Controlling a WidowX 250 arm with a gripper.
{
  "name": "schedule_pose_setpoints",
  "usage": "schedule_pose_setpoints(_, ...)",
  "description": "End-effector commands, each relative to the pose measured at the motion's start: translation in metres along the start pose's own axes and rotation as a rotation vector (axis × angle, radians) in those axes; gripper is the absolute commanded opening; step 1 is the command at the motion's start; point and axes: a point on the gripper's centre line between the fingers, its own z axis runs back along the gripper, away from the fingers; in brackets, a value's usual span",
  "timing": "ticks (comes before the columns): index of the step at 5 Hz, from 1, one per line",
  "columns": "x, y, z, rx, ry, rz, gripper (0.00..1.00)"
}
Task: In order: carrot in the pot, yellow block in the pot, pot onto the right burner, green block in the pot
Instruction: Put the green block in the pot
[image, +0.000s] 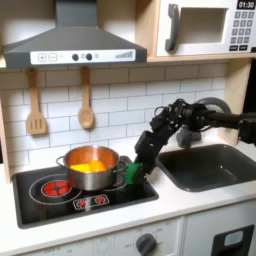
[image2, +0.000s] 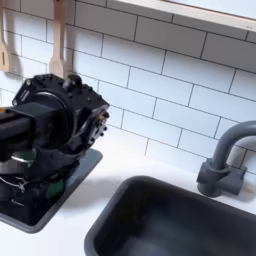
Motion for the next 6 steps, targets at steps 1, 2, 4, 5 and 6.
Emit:
schedule_pose_setpoints(1,-0.010,-0.003,0.004,-0.031,0.005,-0.033,0.00)
schedule_pose_setpoints(2,-0.013,-0.005,0.012,-0.042,0.007,-0.039,0.00)
schedule_pose_setpoints(4,-0.016,-0.011,0.019,-0.062,-0.003,-0.054,0.00)
schedule_pose_setpoints(5,-0.007,-0.013,0.029,-0.086,-0.003,-0.026,0.00)
schedule_pose_setpoints(6,-0.003,-0.015,0.046,-0.121,-0.020,-0.030,0.00)
